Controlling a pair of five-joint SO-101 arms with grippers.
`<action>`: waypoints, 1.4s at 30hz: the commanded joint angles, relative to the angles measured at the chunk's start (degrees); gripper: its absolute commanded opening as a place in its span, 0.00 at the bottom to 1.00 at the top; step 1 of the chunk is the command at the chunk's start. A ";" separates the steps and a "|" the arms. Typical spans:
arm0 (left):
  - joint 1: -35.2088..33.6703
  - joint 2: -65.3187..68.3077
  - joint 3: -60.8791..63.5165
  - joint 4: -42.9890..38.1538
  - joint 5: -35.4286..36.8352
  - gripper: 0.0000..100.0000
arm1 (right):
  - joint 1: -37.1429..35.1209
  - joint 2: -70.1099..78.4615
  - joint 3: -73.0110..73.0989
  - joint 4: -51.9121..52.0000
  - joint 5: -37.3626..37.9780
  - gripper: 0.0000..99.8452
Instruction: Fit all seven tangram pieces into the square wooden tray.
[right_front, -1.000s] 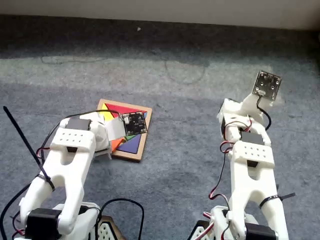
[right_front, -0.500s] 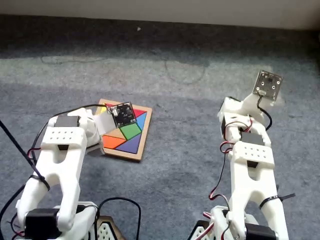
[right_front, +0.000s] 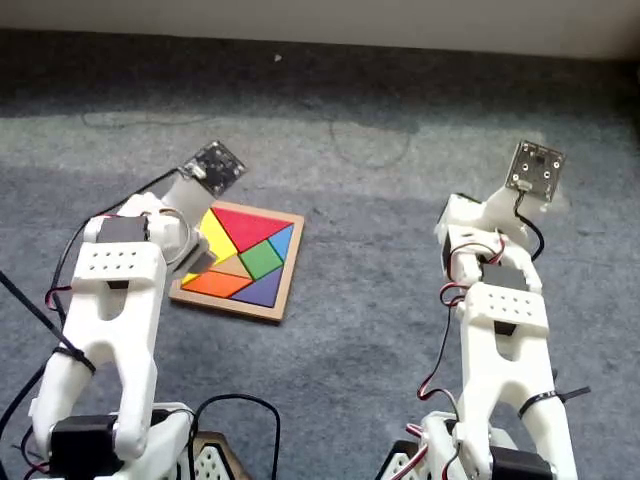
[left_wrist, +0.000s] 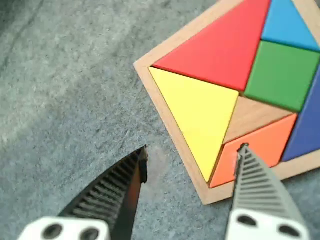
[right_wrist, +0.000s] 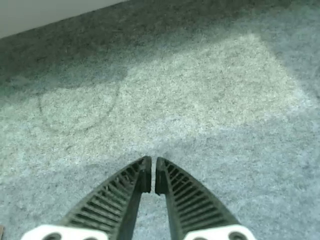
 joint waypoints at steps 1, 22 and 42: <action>-2.15 -0.22 -2.95 -1.85 12.48 0.28 | -0.75 -1.98 -0.13 -1.45 0.70 0.03; -3.82 33.63 -23.08 0.53 16.00 0.05 | -0.75 -1.98 -0.04 -1.36 0.70 0.03; 11.56 28.35 -19.47 9.76 17.93 0.05 | -0.75 -1.98 -0.04 -1.36 0.70 0.03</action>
